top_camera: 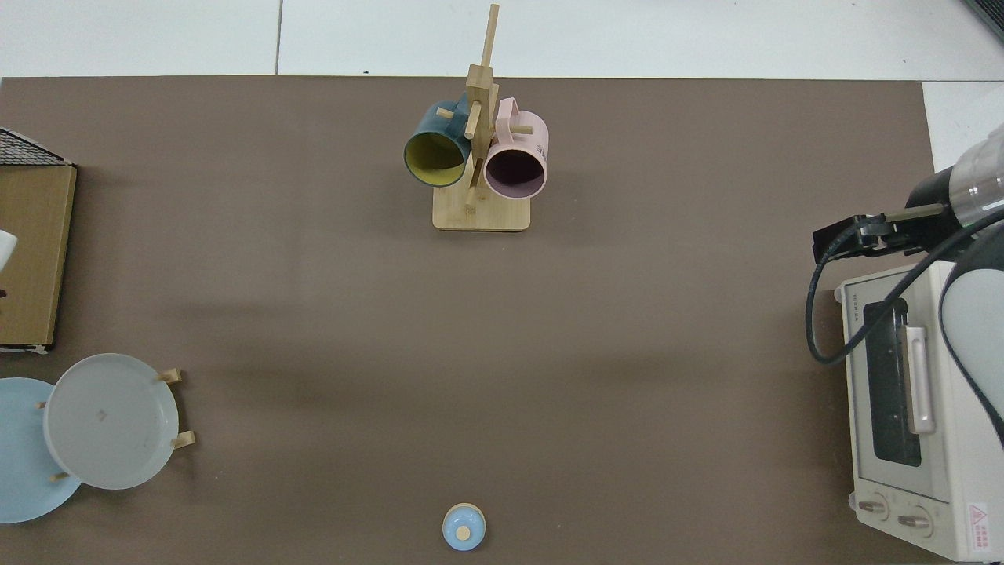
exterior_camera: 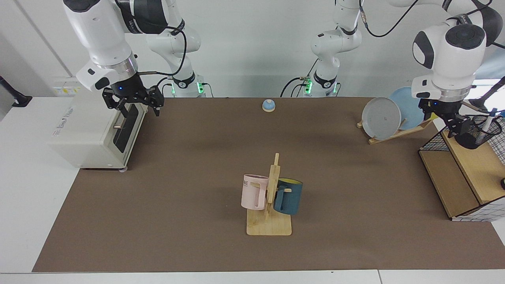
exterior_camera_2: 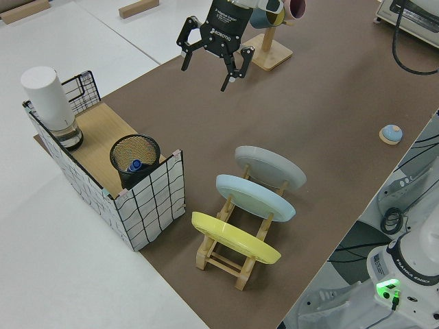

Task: Put markers into pen holder

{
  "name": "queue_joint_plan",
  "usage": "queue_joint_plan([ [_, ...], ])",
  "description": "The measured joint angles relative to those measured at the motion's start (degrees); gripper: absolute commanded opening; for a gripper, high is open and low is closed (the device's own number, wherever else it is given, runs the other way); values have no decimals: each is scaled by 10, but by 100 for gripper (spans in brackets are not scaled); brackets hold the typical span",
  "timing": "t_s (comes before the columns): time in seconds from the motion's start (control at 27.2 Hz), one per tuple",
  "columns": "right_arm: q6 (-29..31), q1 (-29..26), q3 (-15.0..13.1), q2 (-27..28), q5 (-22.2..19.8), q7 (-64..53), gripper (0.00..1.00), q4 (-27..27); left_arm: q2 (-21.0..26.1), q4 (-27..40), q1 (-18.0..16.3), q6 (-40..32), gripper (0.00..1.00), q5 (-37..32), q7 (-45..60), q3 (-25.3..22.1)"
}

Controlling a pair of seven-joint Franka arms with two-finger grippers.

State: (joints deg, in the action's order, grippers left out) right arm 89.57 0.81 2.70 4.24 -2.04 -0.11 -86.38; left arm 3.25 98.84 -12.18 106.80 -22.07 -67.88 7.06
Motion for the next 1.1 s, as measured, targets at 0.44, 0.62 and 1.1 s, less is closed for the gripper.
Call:
queue_joint_plan([
  [0.44, 0, 0, 0, 0, 0, 0, 100, 0, -1, 1, 62, -71, 100, 101, 354, 3],
  [0.62, 0, 0, 0, 0, 0, 0, 100, 0, -3, 4, 78, -91, 100, 151, 500, 5],
  [1.1, 0, 0, 0, 0, 0, 0, 100, 0, -22, 10, 57, -98, 100, 206, 656, -1],
])
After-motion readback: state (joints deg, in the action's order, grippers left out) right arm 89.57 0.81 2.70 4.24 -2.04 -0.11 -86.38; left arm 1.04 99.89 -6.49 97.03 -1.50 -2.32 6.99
